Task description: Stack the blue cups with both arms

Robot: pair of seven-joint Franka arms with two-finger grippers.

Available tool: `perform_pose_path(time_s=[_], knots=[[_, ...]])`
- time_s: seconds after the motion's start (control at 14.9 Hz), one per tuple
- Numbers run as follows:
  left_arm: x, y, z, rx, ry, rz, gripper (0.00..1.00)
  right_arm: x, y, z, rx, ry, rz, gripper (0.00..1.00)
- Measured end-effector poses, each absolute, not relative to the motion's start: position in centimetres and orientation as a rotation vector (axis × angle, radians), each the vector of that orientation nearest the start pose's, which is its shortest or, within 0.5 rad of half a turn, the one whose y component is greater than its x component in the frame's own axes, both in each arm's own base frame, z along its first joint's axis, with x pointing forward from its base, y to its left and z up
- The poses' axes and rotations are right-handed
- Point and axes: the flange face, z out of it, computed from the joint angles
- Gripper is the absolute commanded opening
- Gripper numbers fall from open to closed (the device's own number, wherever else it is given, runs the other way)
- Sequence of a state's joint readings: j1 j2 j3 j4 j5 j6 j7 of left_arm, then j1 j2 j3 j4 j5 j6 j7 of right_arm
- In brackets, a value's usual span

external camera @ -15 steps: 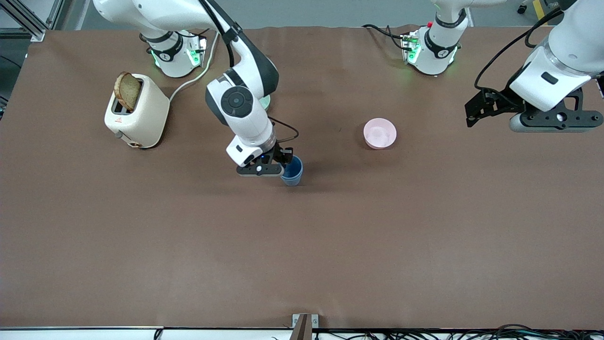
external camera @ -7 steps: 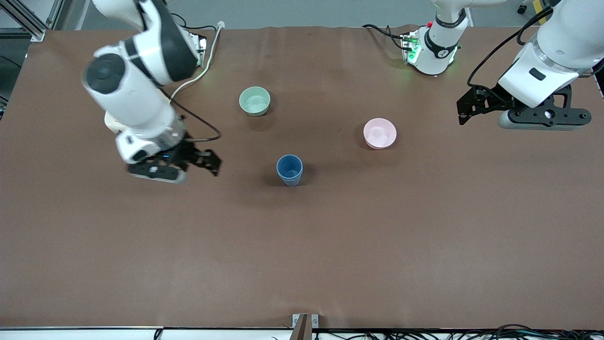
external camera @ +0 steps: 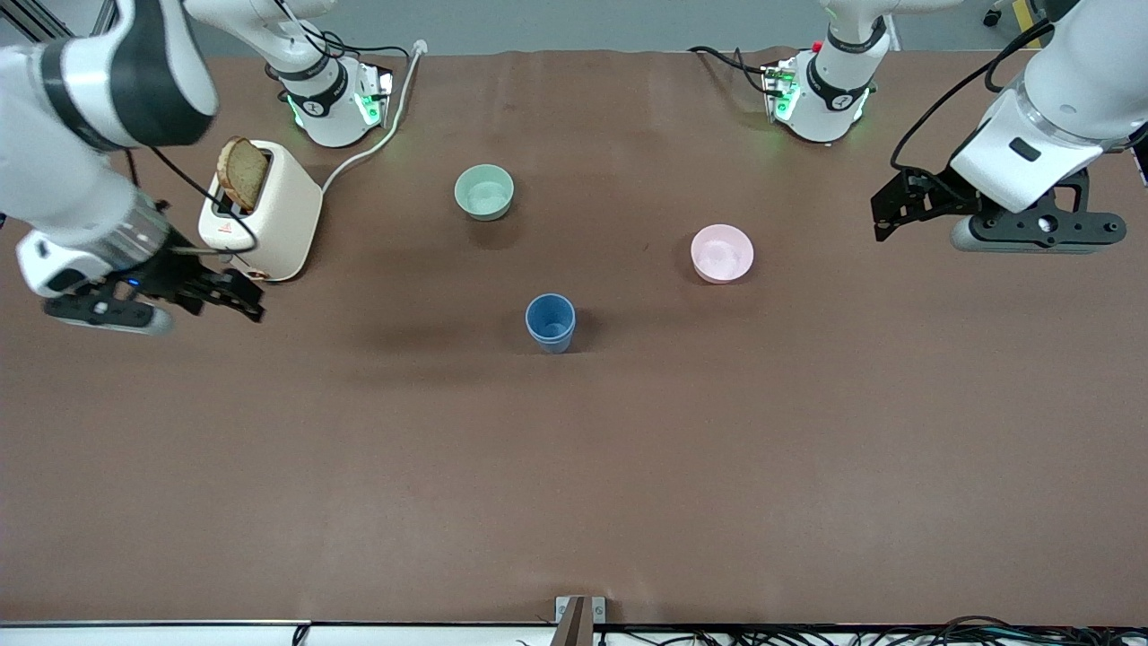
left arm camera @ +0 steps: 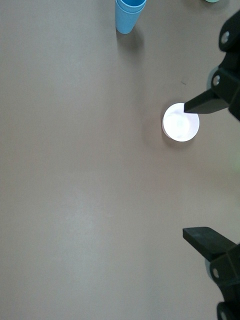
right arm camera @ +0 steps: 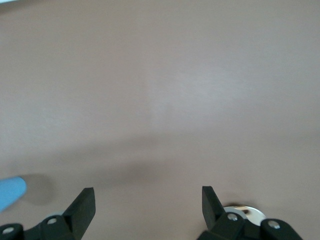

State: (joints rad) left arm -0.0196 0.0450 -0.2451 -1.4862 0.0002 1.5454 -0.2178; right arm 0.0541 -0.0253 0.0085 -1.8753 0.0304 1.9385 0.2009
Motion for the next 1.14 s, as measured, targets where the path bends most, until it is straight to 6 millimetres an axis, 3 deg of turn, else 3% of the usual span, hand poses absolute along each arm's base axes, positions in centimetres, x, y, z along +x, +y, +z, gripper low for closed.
perform_pose_path(time_s=[0.27, 0.6, 0.81, 1.14], knots=[[54.8, -14.4, 64.7, -3.159, 0.070, -0.051, 1.00, 54.5, -1.2, 58.3, -3.098, 0.268, -0.077, 1.00], [54.9, -14.0, 64.7, -3.148, 0.073, -0.055, 1.00, 53.3, -6.8, 66.3, -3.100, 0.280, -0.139, 1.00], [54.9, -13.7, 64.7, -3.139, 0.154, -0.045, 1.00, 53.8, -7.8, 67.5, -3.102, 0.272, -0.084, 1.00], [55.0, -13.1, 64.7, -3.138, 0.158, -0.045, 1.00, 54.9, -7.0, 64.6, -3.099, 0.241, 0.065, 1.00]])
